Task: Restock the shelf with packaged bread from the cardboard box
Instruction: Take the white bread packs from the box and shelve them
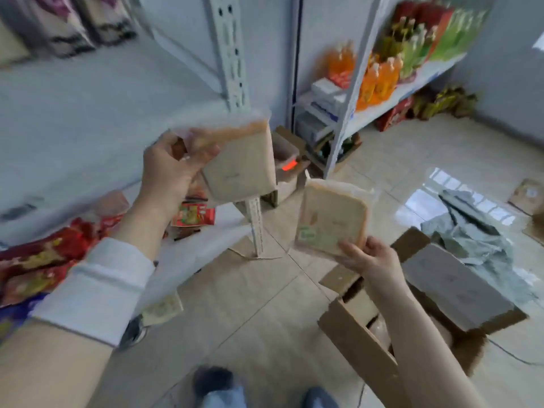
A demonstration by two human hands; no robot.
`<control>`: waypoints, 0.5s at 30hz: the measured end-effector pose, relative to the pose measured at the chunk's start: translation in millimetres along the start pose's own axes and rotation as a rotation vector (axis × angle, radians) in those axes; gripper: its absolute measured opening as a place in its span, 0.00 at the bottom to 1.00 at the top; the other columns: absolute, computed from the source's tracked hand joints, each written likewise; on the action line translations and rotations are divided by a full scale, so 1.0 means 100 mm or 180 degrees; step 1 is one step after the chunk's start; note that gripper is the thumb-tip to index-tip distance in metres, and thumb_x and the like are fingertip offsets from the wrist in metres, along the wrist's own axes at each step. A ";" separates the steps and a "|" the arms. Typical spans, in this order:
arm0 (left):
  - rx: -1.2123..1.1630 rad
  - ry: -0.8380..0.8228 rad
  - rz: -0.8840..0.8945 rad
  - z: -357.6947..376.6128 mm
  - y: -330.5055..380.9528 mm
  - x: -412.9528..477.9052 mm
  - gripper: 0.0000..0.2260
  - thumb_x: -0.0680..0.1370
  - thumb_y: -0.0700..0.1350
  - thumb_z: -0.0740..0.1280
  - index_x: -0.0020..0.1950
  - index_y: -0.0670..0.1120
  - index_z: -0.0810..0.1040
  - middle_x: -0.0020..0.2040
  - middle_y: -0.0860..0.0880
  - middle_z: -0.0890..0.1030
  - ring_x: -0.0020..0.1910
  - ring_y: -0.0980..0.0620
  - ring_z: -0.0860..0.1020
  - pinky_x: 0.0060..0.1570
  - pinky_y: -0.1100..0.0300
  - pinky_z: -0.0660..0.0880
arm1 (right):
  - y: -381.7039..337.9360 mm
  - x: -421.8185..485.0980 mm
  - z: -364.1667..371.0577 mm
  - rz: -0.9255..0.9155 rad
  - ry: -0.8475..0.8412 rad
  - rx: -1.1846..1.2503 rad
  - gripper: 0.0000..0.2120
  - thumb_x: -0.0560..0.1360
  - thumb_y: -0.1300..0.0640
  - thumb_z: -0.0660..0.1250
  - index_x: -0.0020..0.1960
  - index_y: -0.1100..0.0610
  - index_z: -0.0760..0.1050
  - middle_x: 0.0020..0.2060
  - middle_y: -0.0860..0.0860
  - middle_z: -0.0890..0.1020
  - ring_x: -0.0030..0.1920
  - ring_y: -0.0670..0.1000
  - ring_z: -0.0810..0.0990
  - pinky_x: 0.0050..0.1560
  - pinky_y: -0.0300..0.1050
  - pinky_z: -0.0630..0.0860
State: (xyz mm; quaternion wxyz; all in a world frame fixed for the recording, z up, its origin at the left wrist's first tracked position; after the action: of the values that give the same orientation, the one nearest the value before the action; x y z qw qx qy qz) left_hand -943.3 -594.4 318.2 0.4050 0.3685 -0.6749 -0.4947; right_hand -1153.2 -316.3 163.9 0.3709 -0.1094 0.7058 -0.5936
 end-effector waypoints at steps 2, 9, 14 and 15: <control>-0.0054 0.0252 0.0125 -0.81 0.19 0.21 0.11 0.69 0.37 0.73 0.40 0.53 0.76 0.34 0.65 0.81 0.37 0.66 0.76 0.41 0.68 0.74 | -0.42 0.04 0.79 -0.0268 -0.0311 -0.0067 0.09 0.71 0.62 0.69 0.51 0.61 0.77 0.43 0.54 0.84 0.39 0.49 0.84 0.38 0.38 0.81; 0.0270 0.0930 0.0234 -3.25 0.20 0.77 0.10 0.69 0.37 0.72 0.45 0.47 0.76 0.37 0.61 0.76 0.31 0.70 0.74 0.33 0.77 0.68 | -1.49 0.01 3.48 -0.0935 -0.1129 -0.0084 0.05 0.71 0.64 0.68 0.45 0.57 0.78 0.36 0.49 0.85 0.37 0.47 0.84 0.39 0.38 0.81; 0.0510 0.1367 0.0108 -4.16 -0.16 1.24 0.10 0.69 0.40 0.73 0.47 0.46 0.76 0.36 0.58 0.76 0.30 0.71 0.74 0.32 0.78 0.68 | -1.94 0.23 4.89 -0.1062 -0.1327 -0.0260 0.05 0.71 0.65 0.69 0.46 0.62 0.76 0.50 0.66 0.80 0.48 0.61 0.81 0.52 0.55 0.79; 0.0520 0.1446 0.0082 -4.29 -0.24 1.36 0.10 0.70 0.41 0.73 0.48 0.45 0.76 0.37 0.56 0.77 0.31 0.70 0.75 0.33 0.77 0.69 | -2.00 0.33 5.11 -0.1092 -0.1328 -0.0281 0.06 0.71 0.65 0.69 0.47 0.62 0.76 0.49 0.66 0.80 0.48 0.61 0.80 0.53 0.57 0.78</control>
State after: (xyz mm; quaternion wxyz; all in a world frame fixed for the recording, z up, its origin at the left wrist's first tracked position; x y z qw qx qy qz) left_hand -604.2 -880.8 398.1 0.5215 0.4932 -0.6089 -0.3377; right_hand -899.9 -777.2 324.6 0.3971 -0.3634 0.6105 -0.5810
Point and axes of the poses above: each hand's wrist, its own x-axis towards the middle knuckle, its own z-axis out of the palm, y = z × x, the point moved 10 cm from there along x, towards the middle knuckle
